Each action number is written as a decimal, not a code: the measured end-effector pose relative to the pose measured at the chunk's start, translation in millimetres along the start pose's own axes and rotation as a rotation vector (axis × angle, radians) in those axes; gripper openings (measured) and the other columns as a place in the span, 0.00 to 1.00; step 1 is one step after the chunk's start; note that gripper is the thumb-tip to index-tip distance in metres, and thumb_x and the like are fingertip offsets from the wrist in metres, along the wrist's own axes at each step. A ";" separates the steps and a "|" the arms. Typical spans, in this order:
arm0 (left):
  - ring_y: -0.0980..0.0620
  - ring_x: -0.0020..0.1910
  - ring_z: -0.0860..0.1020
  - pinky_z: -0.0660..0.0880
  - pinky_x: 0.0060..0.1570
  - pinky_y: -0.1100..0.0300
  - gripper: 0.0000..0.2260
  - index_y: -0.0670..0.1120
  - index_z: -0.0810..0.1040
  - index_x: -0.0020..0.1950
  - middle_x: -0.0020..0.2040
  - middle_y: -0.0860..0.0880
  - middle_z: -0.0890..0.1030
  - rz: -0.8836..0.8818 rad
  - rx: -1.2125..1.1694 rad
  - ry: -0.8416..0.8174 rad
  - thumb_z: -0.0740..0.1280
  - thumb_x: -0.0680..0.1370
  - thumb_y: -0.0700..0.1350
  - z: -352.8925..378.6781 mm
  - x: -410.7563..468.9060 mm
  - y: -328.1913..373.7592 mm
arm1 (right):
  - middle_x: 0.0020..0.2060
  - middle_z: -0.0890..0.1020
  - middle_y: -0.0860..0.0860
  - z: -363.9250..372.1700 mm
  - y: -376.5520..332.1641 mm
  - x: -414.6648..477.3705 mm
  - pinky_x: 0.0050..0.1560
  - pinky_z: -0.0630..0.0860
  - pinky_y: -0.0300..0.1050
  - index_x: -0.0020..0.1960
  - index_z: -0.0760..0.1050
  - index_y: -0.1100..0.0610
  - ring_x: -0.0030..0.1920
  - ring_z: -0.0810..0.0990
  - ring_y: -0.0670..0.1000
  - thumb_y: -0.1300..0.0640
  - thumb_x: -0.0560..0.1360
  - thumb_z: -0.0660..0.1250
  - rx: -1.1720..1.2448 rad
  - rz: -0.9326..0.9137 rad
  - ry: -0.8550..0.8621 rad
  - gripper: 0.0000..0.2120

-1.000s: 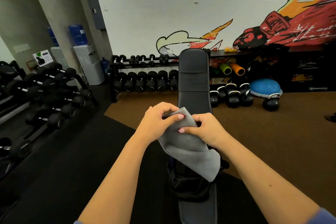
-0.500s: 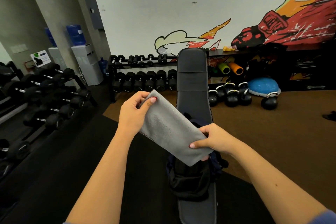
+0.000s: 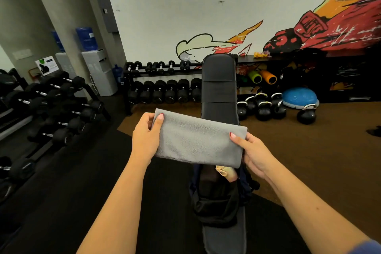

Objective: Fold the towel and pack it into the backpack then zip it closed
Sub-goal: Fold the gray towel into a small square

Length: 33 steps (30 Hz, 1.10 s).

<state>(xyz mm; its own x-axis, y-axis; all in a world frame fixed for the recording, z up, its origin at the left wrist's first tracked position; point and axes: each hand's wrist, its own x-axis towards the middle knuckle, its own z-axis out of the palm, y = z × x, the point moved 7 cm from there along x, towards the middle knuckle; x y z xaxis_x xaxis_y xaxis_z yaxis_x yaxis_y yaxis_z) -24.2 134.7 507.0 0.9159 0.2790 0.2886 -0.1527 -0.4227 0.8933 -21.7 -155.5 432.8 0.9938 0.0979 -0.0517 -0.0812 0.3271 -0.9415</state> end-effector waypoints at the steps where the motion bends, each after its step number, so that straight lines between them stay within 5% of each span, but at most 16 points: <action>1: 0.50 0.51 0.79 0.75 0.46 0.55 0.12 0.49 0.75 0.56 0.50 0.51 0.80 -0.049 -0.012 -0.016 0.61 0.82 0.56 2.8 -2.1 -6.0 | 0.56 0.84 0.51 -1.0 -0.1 1.2 0.49 0.80 0.42 0.62 0.76 0.55 0.55 0.83 0.49 0.56 0.76 0.68 -0.054 -0.019 0.028 0.15; 5: 0.51 0.50 0.77 0.71 0.42 0.59 0.15 0.46 0.76 0.56 0.52 0.49 0.80 -0.212 -0.084 -0.083 0.61 0.82 0.56 13.4 -10.2 -21.8 | 0.55 0.82 0.50 -6.5 -7.3 6.6 0.48 0.77 0.42 0.61 0.75 0.52 0.54 0.81 0.49 0.51 0.78 0.66 -0.346 -0.111 0.184 0.13; 9: 0.49 0.52 0.79 0.74 0.49 0.54 0.16 0.44 0.79 0.55 0.52 0.48 0.81 -0.329 -0.244 -0.113 0.65 0.80 0.56 15.3 -12.2 -26.5 | 0.52 0.82 0.49 -6.3 -20.9 11.9 0.46 0.77 0.42 0.59 0.74 0.54 0.52 0.81 0.49 0.52 0.79 0.64 -0.460 -0.227 0.282 0.10; 15: 0.47 0.49 0.85 0.80 0.44 0.53 0.19 0.44 0.80 0.57 0.51 0.45 0.87 -0.598 -0.585 -0.265 0.69 0.76 0.57 26.4 -24.2 -29.6 | 0.45 0.83 0.50 -1.1 -35.2 14.4 0.50 0.78 0.58 0.50 0.77 0.52 0.47 0.82 0.53 0.48 0.78 0.64 -0.615 -0.323 0.308 0.08; 21: 0.49 0.45 0.86 0.78 0.50 0.51 0.12 0.43 0.81 0.56 0.49 0.45 0.87 -0.643 -0.757 -0.422 0.70 0.76 0.48 43.5 -37.9 -24.0 | 0.39 0.81 0.51 -11.1 -36.4 14.1 0.36 0.71 0.44 0.44 0.75 0.58 0.39 0.78 0.50 0.47 0.75 0.69 -0.615 -0.303 0.362 0.13; 24: 0.45 0.51 0.85 0.79 0.52 0.47 0.17 0.43 0.80 0.60 0.55 0.43 0.86 -0.676 -0.851 -0.443 0.72 0.73 0.47 50.8 -43.8 -29.6 | 0.35 0.77 0.52 -16.4 -37.3 11.8 0.33 0.67 0.41 0.40 0.72 0.60 0.34 0.73 0.48 0.46 0.71 0.73 -0.690 -0.323 0.424 0.18; 33: 0.41 0.50 0.82 0.78 0.52 0.44 0.15 0.43 0.80 0.58 0.48 0.40 0.85 -0.742 -0.910 -0.490 0.70 0.73 0.47 97.3 -68.8 -35.4 | 0.33 0.75 0.47 27.7 -34.0 1.8 0.35 0.69 0.35 0.43 0.71 0.55 0.35 0.73 0.44 0.54 0.71 0.74 -0.864 -0.407 0.338 0.12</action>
<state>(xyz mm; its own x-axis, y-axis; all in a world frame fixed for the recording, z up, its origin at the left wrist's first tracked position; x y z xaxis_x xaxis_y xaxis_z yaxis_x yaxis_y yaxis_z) -45.7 46.5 422.1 0.9013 -0.2356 -0.3634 0.4331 0.4941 0.7539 -19.3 -140.5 473.9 0.9140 -0.1840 0.3616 0.2180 -0.5291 -0.8201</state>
